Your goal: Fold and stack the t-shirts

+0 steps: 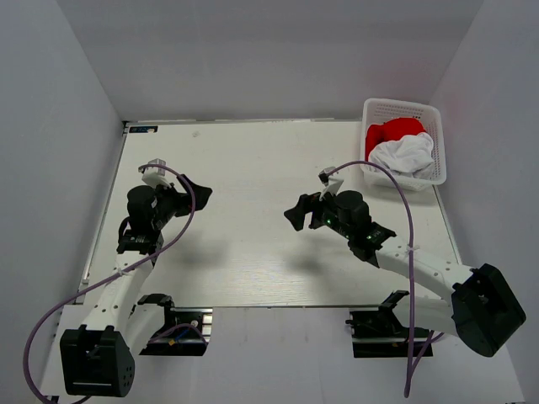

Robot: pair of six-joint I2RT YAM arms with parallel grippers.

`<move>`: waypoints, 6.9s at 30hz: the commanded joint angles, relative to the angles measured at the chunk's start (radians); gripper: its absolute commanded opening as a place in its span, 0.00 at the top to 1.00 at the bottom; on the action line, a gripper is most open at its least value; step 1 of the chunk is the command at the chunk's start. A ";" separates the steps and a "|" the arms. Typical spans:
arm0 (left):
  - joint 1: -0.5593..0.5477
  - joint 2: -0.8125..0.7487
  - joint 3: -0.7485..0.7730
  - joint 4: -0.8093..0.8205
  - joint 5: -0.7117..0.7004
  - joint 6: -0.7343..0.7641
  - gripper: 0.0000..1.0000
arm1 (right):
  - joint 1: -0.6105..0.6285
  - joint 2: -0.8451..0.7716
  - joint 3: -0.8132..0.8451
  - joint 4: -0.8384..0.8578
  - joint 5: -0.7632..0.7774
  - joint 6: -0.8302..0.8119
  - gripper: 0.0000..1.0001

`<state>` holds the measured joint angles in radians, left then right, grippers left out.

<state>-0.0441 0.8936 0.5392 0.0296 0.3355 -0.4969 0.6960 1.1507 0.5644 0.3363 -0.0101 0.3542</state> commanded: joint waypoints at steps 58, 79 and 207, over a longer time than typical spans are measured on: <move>-0.002 0.117 0.044 -0.082 -0.168 0.004 0.00 | -0.782 1.366 1.648 -0.979 0.231 0.218 0.28; -0.002 0.126 0.034 -0.034 -0.087 0.004 0.00 | -0.744 0.517 1.384 -0.677 -0.223 -0.103 1.00; -0.137 0.277 0.053 -0.339 -0.254 -0.111 0.00 | -0.796 0.810 1.272 -0.638 0.098 -0.247 0.10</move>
<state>-0.1787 1.1877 0.5797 -0.2878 0.0624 -0.6029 -0.1169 2.2005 1.8282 -0.3149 0.1528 0.0799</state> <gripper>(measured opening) 0.997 0.900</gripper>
